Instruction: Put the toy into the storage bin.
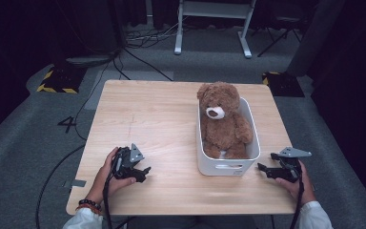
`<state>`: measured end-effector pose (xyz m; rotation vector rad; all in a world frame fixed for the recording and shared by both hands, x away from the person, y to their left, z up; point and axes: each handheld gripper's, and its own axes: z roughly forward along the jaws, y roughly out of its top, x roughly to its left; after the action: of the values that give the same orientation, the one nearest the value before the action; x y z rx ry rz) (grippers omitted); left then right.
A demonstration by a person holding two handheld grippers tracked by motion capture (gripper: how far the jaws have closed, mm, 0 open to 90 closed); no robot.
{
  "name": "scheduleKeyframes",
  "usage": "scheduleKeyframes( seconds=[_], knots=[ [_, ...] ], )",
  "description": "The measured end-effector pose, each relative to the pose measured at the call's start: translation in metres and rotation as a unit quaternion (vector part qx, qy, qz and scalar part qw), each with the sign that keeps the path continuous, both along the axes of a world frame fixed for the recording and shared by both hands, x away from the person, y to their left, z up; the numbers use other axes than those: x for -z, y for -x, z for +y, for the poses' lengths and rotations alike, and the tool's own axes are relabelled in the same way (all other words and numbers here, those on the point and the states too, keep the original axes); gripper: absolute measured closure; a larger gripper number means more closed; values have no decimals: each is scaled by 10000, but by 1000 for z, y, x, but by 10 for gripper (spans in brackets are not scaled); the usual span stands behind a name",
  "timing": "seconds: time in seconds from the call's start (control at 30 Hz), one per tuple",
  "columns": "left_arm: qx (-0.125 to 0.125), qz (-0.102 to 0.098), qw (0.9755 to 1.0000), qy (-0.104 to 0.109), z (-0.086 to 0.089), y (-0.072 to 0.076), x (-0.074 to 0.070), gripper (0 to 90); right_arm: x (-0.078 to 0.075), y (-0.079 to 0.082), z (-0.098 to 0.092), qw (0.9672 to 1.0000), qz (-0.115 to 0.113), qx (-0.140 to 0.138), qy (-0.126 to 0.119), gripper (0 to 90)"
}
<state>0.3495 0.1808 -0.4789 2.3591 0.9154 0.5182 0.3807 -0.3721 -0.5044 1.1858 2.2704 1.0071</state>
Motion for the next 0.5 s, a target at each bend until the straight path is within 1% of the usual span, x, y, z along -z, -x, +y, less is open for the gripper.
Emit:
scheduleKeyframes(
  seconds=[0.1, 0.13, 0.2, 0.27, 0.33, 0.4, 0.43, 0.5],
  knots=[
    [-14, 45, 10000, 7, 1, 1, 5, 167, 0, 0, 0, 10000, 1, 0, 2, 207],
    [-33, 53, 10000, 65, 2, 3, 8, 167, 0, 0, 0, 10000, 2, 1, -4, 207],
    [-32, 26, 9999, 119, 4, 6, 10, 168, 0, 0, 0, 10000, -2, 1, -1, 207],
    [-87, 31, 9997, 236, 5, 8, 12, 167, 0, 0, 0, 10000, 3, 2, -4, 207],
    [-104, 43, 9996, 247, 6, 9, 13, 167, 0, 0, 0, 10000, 3, 3, -4, 207],
    [-148, 97, 9993, 326, 8, 11, 15, 169, 0, 0, 0, 10000, -3, 0, -1, 207],
    [-172, 162, 9991, 358, 10, 12, 17, 168, 0, 0, 0, 10000, -2, 0, 0, 207],
    [-248, 185, 9985, 462, 14, 14, 18, 166, 0, 0, 0, 10000, 1, 3, -3, 207]
  ],
)
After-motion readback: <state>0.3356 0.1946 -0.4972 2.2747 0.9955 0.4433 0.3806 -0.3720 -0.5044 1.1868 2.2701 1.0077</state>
